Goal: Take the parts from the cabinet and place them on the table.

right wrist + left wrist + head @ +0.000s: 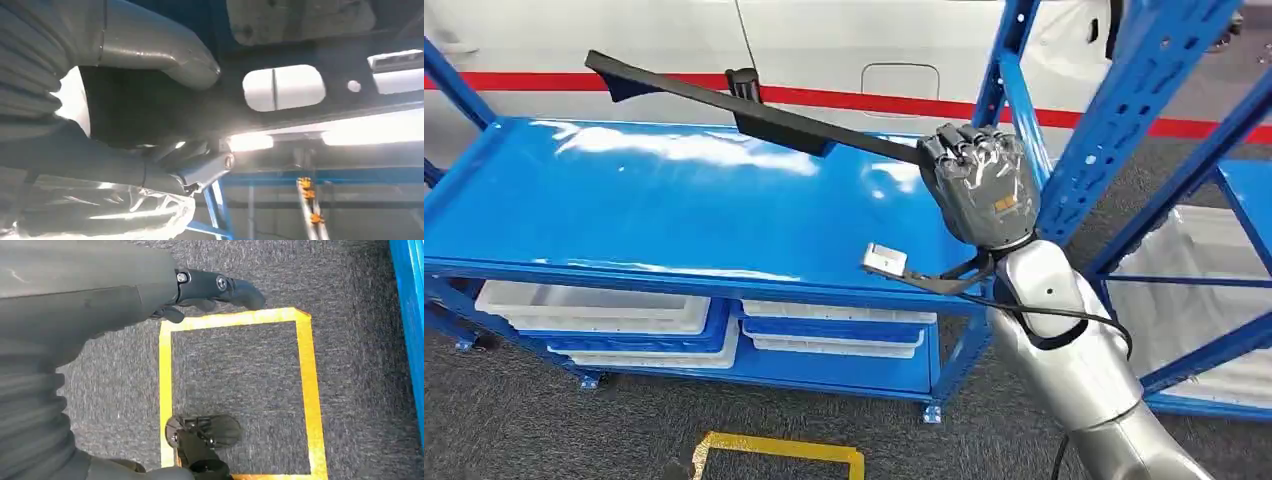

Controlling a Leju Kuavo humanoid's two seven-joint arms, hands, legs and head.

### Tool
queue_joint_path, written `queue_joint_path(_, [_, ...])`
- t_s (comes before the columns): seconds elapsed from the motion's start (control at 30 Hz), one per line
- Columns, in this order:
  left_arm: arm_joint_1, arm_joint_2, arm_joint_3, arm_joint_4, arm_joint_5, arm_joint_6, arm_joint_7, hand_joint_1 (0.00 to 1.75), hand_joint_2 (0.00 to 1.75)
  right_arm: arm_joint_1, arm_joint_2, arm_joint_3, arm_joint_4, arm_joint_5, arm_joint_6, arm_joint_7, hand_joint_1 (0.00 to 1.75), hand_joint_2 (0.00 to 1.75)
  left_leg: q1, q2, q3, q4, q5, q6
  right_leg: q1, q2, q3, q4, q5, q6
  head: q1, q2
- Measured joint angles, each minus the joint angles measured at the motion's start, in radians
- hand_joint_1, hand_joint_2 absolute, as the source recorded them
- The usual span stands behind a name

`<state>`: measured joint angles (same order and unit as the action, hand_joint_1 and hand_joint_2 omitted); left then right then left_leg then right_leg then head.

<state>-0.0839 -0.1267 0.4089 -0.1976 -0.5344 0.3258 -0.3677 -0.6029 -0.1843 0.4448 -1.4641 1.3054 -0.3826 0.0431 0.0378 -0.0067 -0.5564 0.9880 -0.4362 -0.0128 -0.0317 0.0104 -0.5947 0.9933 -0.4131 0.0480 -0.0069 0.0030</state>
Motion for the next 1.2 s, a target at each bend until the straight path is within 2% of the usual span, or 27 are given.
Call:
queue_joint_path(0.03, [0.000, 0.000, 0.000, 0.000, -0.002, 0.000, 0.003, 0.00, 1.75, 0.001, -0.002, -0.003, -0.001, -0.001, 0.000, -0.002, 1.75, 1.75, 0.008, 0.000, -0.002, 0.000, -0.001, -0.006, -0.005, 0.000, -0.001, -0.012, 0.007, -0.012, -0.003, 0.000])
queue_joint_path(0.07, [0.000, 0.002, 0.001, 0.000, -0.002, 0.000, 0.005, 0.00, 1.75, 0.001, -0.003, -0.007, -0.002, -0.003, 0.000, -0.006, 1.75, 1.75, 0.014, 0.004, -0.009, 0.020, -0.028, -0.006, -0.007, -0.001, 0.002, -0.022, 0.016, -0.028, -0.002, 0.000])
queue_joint_path(0.1, [0.000, 0.002, 0.001, 0.000, -0.002, 0.000, 0.006, 0.00, 1.75, 0.000, -0.003, -0.009, -0.003, -0.006, 0.000, -0.009, 1.75, 1.75, 0.011, 0.003, -0.029, 0.071, -0.073, -0.005, -0.004, -0.001, -0.002, -0.025, 0.021, -0.044, -0.003, 0.000])
queue_joint_path(0.17, [0.000, 0.003, 0.001, 0.000, -0.003, 0.000, 0.008, 0.00, 1.75, 0.002, -0.003, -0.012, -0.004, -0.010, 0.000, -0.015, 1.75, 1.75, 0.010, 0.002, -0.093, 0.240, -0.168, -0.009, 0.001, -0.003, -0.012, -0.025, 0.028, -0.057, -0.008, 0.000])
queue_joint_path(0.2, [0.001, 0.003, 0.001, 0.000, -0.005, 0.000, 0.008, 0.00, 1.75, 0.002, -0.003, -0.013, -0.004, -0.012, 0.000, -0.015, 1.75, 1.75, 0.010, 0.002, -0.116, 0.305, -0.193, -0.011, 0.004, -0.004, -0.019, -0.024, 0.032, -0.059, -0.009, 0.000])
queue_joint_path(0.23, [0.001, 0.003, 0.001, 0.000, -0.006, 0.000, 0.008, 0.00, 1.75, 0.004, -0.003, -0.016, -0.004, -0.013, 0.000, -0.015, 1.75, 1.75, 0.010, 0.002, -0.116, 0.323, -0.190, -0.011, 0.005, -0.005, -0.025, -0.022, 0.036, -0.059, -0.010, 0.000])
queue_joint_path(0.27, [0.001, 0.004, 0.001, 0.000, -0.008, 0.000, 0.008, 0.00, 1.75, 0.006, -0.003, -0.019, -0.004, -0.013, 0.000, -0.015, 1.75, 1.75, 0.011, 0.003, -0.092, 0.290, -0.166, -0.009, 0.005, -0.005, -0.033, -0.019, 0.040, -0.055, -0.009, 0.000])
queue_joint_path(0.33, [0.000, 0.005, 0.001, 0.000, -0.010, 0.000, 0.008, 0.00, 1.75, 0.012, -0.005, -0.024, -0.004, -0.013, 0.000, -0.015, 1.75, 1.75, 0.011, 0.004, 0.010, 0.125, -0.095, -0.004, 0.005, -0.005, -0.045, -0.012, 0.048, -0.047, -0.010, 0.000])
queue_joint_path(0.37, [0.000, 0.005, 0.001, 0.000, -0.010, 0.000, 0.008, 0.00, 1.75, 0.016, -0.005, -0.026, -0.004, -0.013, 0.000, -0.015, 1.75, 1.75, 0.011, 0.003, 0.065, 0.041, -0.078, 0.003, 0.005, -0.004, -0.047, -0.012, 0.054, -0.039, -0.017, 0.000])
queue_joint_path(0.4, [-0.002, 0.006, 0.001, 0.000, -0.010, 0.000, 0.008, 0.00, 1.75, 0.018, -0.006, -0.029, -0.006, -0.012, 0.000, -0.016, 1.75, 1.75, 0.003, 0.005, 0.077, 0.016, -0.091, 0.000, 0.013, -0.004, -0.053, -0.010, 0.060, -0.031, -0.016, 0.000])
queue_joint_path(0.43, [-0.002, 0.005, 0.001, 0.000, -0.010, 0.000, 0.008, 0.00, 1.75, 0.018, -0.006, -0.031, -0.007, -0.011, 0.000, -0.018, 1.75, 1.75, -0.002, 0.001, 0.062, 0.027, -0.072, 0.005, 0.011, -0.005, -0.052, -0.011, 0.067, -0.025, -0.015, 0.000])
queue_joint_path(0.47, [-0.002, 0.004, 0.001, 0.000, -0.010, 0.000, 0.007, 0.00, 1.75, 0.018, -0.006, -0.031, -0.007, -0.012, 0.000, -0.018, 1.75, 1.75, -0.006, 0.001, 0.056, 0.024, -0.075, 0.006, 0.012, -0.006, -0.053, -0.010, 0.073, -0.016, -0.018, 0.000])
queue_joint_path(0.53, [-0.001, 0.004, 0.001, 0.000, -0.009, 0.000, 0.005, 0.00, 1.75, 0.019, -0.007, -0.032, -0.008, -0.013, 0.000, -0.021, 1.75, 1.75, -0.015, 0.002, 0.046, 0.016, -0.054, 0.028, 0.015, -0.006, -0.057, -0.025, 0.094, 0.008, -0.018, 0.000])
queue_joint_path(0.57, [-0.003, 0.003, 0.002, 0.000, -0.009, 0.000, 0.005, 0.00, 1.75, 0.019, -0.011, -0.034, -0.008, -0.013, 0.000, -0.024, 1.75, 1.75, -0.009, 0.007, 0.040, 0.008, -0.038, 0.039, 0.008, -0.009, -0.068, -0.009, 0.072, 0.003, -0.016, 0.000])
queue_joint_path(0.63, [-0.003, 0.005, 0.002, 0.000, -0.009, 0.000, 0.004, 0.00, 1.75, 0.019, -0.012, -0.039, -0.010, -0.013, 0.000, -0.025, 1.75, 1.75, -0.014, 0.006, 0.009, 0.007, -0.013, 0.057, 0.010, -0.009, -0.122, 0.107, -0.036, -0.020, -0.016, 0.000])
queue_joint_path(0.7, [-0.003, 0.005, 0.002, 0.000, -0.009, -0.002, 0.003, 0.00, 1.75, 0.020, -0.013, -0.041, -0.010, -0.013, 0.000, -0.026, 1.75, 1.75, -0.019, 0.007, -0.026, 0.008, 0.011, 0.061, 0.009, -0.009, -0.170, 0.279, -0.116, -0.019, -0.012, 0.000])
queue_joint_path(0.73, [-0.003, 0.004, 0.002, 0.000, -0.009, -0.002, 0.003, 0.00, 1.75, 0.022, -0.014, -0.042, -0.010, -0.013, 0.000, -0.026, 1.75, 1.75, -0.023, 0.007, -0.041, 0.009, 0.022, 0.060, 0.010, -0.009, -0.172, 0.322, -0.121, -0.011, -0.011, 0.000])
queue_joint_path(0.77, [-0.002, 0.003, 0.002, 0.000, -0.009, -0.002, 0.003, 0.00, 1.75, 0.025, -0.014, -0.043, -0.010, -0.013, 0.000, -0.026, 1.75, 1.75, -0.025, 0.007, -0.056, 0.009, 0.034, 0.059, 0.011, -0.009, -0.151, 0.320, -0.106, -0.002, -0.011, 0.000])
queue_joint_path(0.83, [-0.003, 0.003, 0.002, 0.000, -0.009, -0.002, 0.003, 0.00, 1.75, 0.024, -0.014, -0.045, -0.010, -0.013, 0.000, -0.026, 1.75, 1.75, -0.031, 0.005, -0.081, 0.010, 0.054, 0.057, 0.019, -0.009, -0.046, 0.198, -0.061, 0.006, -0.010, 0.000])
queue_joint_path(0.87, [-0.002, 0.002, 0.002, 0.000, -0.009, -0.002, 0.003, 0.00, 1.75, 0.023, -0.014, -0.047, -0.010, -0.013, 0.000, -0.026, 1.75, 1.75, -0.034, 0.004, -0.088, 0.010, 0.063, 0.055, 0.023, -0.009, 0.022, 0.104, -0.055, -0.003, -0.011, 0.000])
queue_joint_path(0.9, [-0.002, -0.001, 0.002, 0.000, -0.010, -0.002, 0.003, 0.00, 1.75, 0.020, -0.014, -0.047, -0.012, -0.013, 0.000, -0.026, 1.75, 1.75, -0.035, 0.004, -0.094, 0.011, 0.070, 0.052, 0.030, -0.009, 0.084, 0.014, -0.083, -0.022, -0.011, 0.000])
queue_joint_path(0.93, [-0.004, -0.001, 0.002, 0.000, -0.012, -0.002, 0.005, 0.00, 1.75, 0.019, -0.014, -0.048, -0.015, -0.013, 0.000, -0.027, 1.75, 1.75, -0.038, 0.005, -0.100, 0.010, 0.081, 0.044, 0.040, -0.010, 0.112, -0.037, -0.093, -0.031, -0.016, 0.000])
queue_joint_path(1.03, [-0.003, -0.001, 0.002, 0.000, -0.015, -0.003, 0.010, 0.00, 1.75, 0.016, -0.014, -0.050, -0.015, -0.014, 0.002, -0.027, 1.75, 1.75, -0.036, 0.003, -0.101, 0.003, 0.105, 0.030, 0.039, -0.011, 0.091, -0.037, -0.073, -0.047, -0.011, 0.000])
queue_joint_path(1.07, [-0.002, 0.001, 0.002, 0.000, -0.015, -0.003, 0.012, 0.00, 1.75, 0.014, -0.014, -0.050, -0.015, -0.014, 0.003, -0.027, 1.75, 1.75, -0.029, 0.002, -0.110, 0.012, 0.095, 0.024, 0.008, -0.013, 0.096, -0.044, -0.058, -0.060, -0.009, 0.000])
queue_joint_path(1.13, [-0.002, 0.002, 0.002, 0.000, -0.019, -0.003, 0.013, 0.00, 1.75, 0.010, -0.011, -0.050, -0.015, -0.014, 0.005, -0.027, 1.75, 1.75, -0.024, 0.003, -0.141, 0.103, -0.021, 0.010, 0.015, -0.017, 0.075, -0.044, -0.037, -0.078, -0.013, 0.000])
queue_joint_path(1.17, [-0.002, 0.003, 0.002, 0.000, -0.020, -0.003, 0.014, 0.00, 1.75, 0.012, -0.010, -0.050, -0.015, -0.014, 0.005, -0.027, 1.75, 1.75, -0.020, 0.002, -0.166, 0.196, -0.087, 0.001, 0.015, -0.018, 0.061, -0.043, -0.025, -0.080, -0.012, 0.000])
queue_joint_path(1.2, [-0.002, 0.004, 0.002, 0.000, -0.020, -0.003, 0.014, 0.00, 1.75, 0.013, -0.009, -0.050, -0.015, -0.014, 0.006, -0.027, 1.75, 1.75, -0.017, 0.002, -0.183, 0.267, -0.120, -0.006, 0.016, -0.018, 0.049, -0.043, -0.016, -0.078, -0.013, 0.000])
